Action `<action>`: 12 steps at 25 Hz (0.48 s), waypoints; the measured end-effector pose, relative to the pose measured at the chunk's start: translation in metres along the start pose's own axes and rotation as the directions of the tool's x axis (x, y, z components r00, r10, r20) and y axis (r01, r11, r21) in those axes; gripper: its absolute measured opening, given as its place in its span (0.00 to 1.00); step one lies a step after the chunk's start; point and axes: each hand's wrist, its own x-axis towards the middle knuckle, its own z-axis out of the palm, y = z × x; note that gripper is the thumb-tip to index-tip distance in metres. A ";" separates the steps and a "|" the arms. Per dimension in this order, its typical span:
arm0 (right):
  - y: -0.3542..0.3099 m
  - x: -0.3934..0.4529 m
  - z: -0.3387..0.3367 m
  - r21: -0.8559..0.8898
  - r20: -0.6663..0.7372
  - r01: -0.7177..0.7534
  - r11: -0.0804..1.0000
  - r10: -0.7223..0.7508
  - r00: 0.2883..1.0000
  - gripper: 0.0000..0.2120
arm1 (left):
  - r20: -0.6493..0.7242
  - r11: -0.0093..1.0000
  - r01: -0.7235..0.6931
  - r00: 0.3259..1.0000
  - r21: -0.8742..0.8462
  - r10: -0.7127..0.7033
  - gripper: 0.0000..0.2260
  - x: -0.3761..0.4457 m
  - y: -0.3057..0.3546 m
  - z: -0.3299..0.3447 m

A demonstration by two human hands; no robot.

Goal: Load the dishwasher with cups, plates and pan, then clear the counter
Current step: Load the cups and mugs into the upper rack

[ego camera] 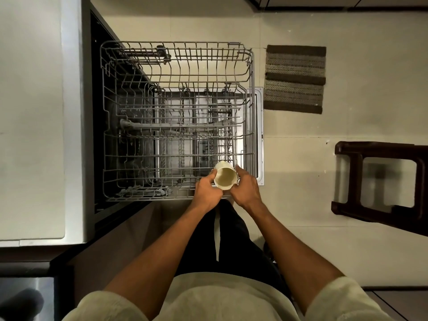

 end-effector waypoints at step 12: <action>0.003 0.003 0.006 -0.127 0.045 0.030 0.991 -0.024 0.999 0.30 | 0.055 0.969 -0.061 0.997 0.239 0.049 0.33 -0.004 0.011 -0.007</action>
